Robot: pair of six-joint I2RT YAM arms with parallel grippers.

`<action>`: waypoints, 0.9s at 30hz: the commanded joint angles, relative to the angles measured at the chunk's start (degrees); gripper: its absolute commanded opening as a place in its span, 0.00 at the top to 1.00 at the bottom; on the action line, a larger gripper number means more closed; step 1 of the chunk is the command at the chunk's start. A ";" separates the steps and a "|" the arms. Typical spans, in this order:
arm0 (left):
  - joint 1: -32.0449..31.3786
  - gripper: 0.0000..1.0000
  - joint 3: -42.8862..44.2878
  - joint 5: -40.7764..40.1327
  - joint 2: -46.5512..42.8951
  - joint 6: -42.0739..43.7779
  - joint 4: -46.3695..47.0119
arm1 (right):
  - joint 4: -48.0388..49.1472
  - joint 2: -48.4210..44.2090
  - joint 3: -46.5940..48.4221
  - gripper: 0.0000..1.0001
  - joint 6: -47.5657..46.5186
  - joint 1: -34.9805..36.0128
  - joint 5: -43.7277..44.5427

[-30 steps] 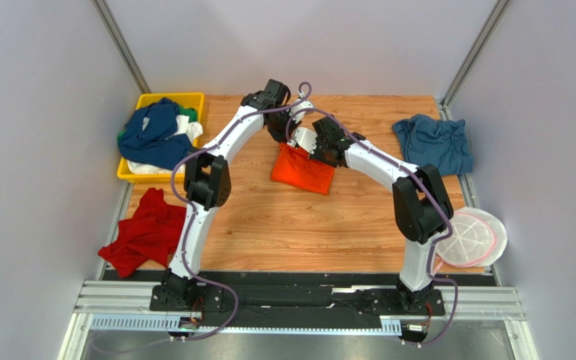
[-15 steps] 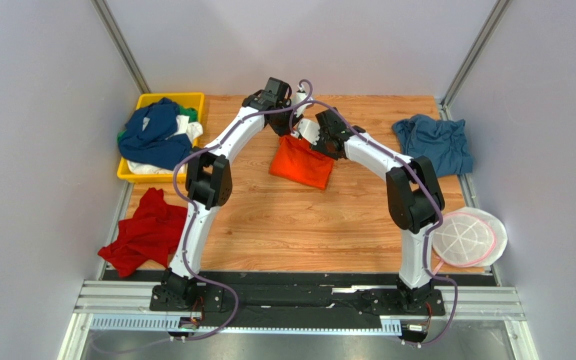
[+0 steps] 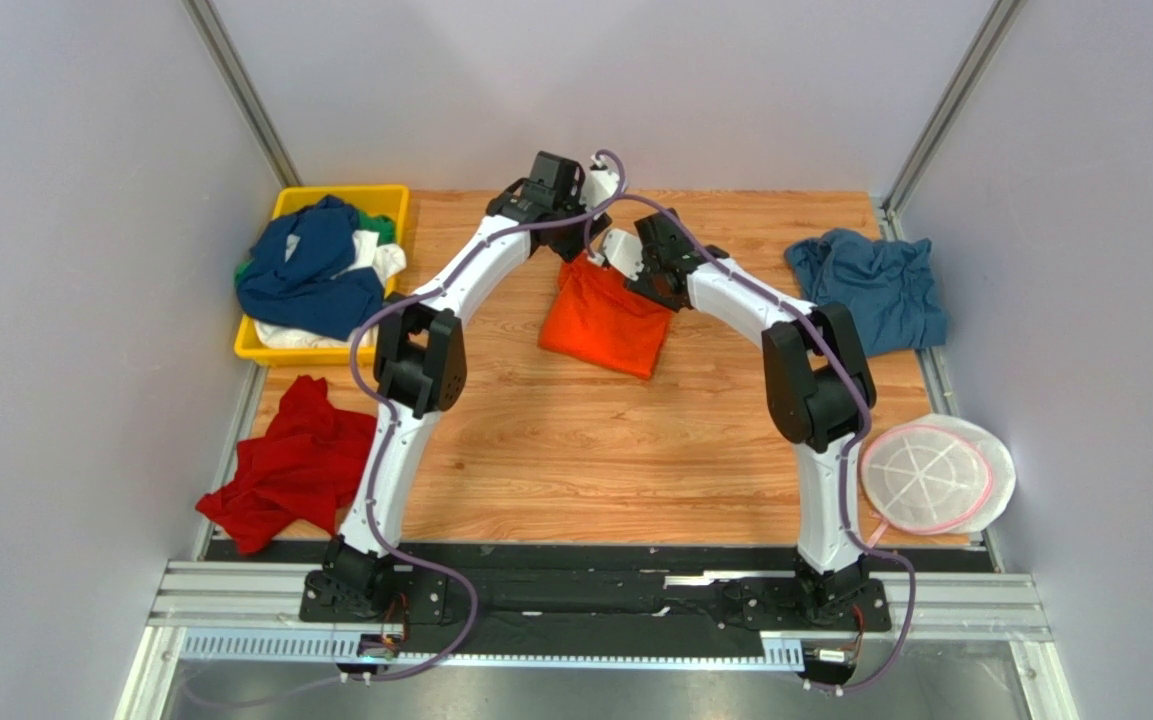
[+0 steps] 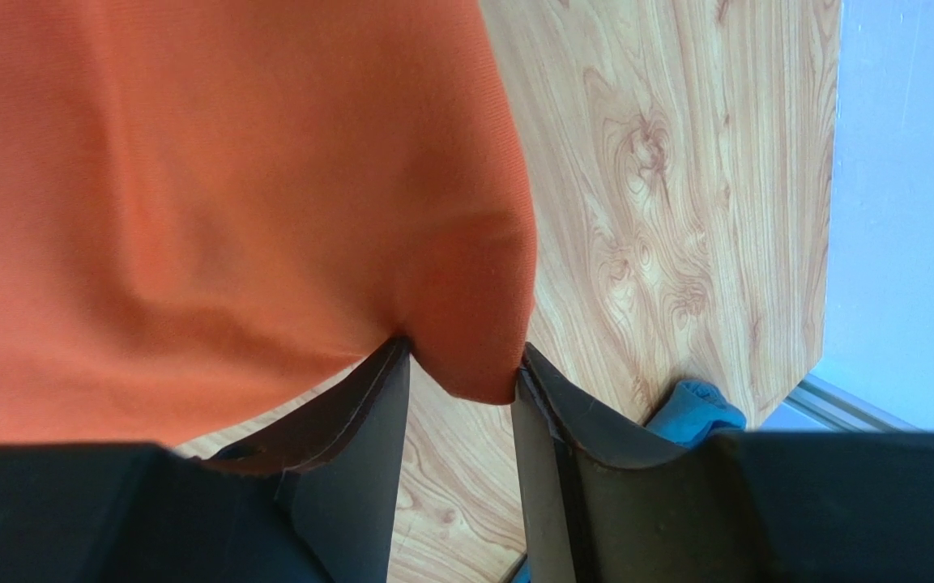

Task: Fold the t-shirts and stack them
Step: Fold the long partially folded tshirt into a neat square, then smooth out wrinkles on the folded tshirt

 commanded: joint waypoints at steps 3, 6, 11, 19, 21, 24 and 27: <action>0.23 0.37 3.75 -2.71 0.41 -1.66 4.55 | 2.55 1.97 3.41 0.59 -0.96 -1.00 2.38; 0.23 0.37 2.17 -2.27 -0.38 -1.75 4.11 | 2.55 2.32 3.14 0.59 -0.96 -1.44 3.17; 0.23 0.37 -4.32 -0.34 -4.51 -2.54 4.11 | 2.64 1.97 2.79 0.58 -0.53 -2.23 4.67; 0.23 0.37 -8.03 4.32 -7.68 -3.51 0.51 | 0.09 -3.64 2.36 0.50 5.18 -2.32 0.64; 0.23 0.37 -7.59 4.67 -6.90 -3.33 -0.36 | -0.35 -4.62 1.92 0.48 6.24 -2.32 -0.25; 0.23 0.37 -6.45 4.41 -5.93 -3.51 -1.07 | -0.97 -6.38 1.39 0.47 8.26 -2.40 -1.57; 0.23 0.37 -6.53 4.15 -6.10 -4.03 -0.72 | -0.88 -8.05 -0.02 0.46 9.49 -2.14 -2.71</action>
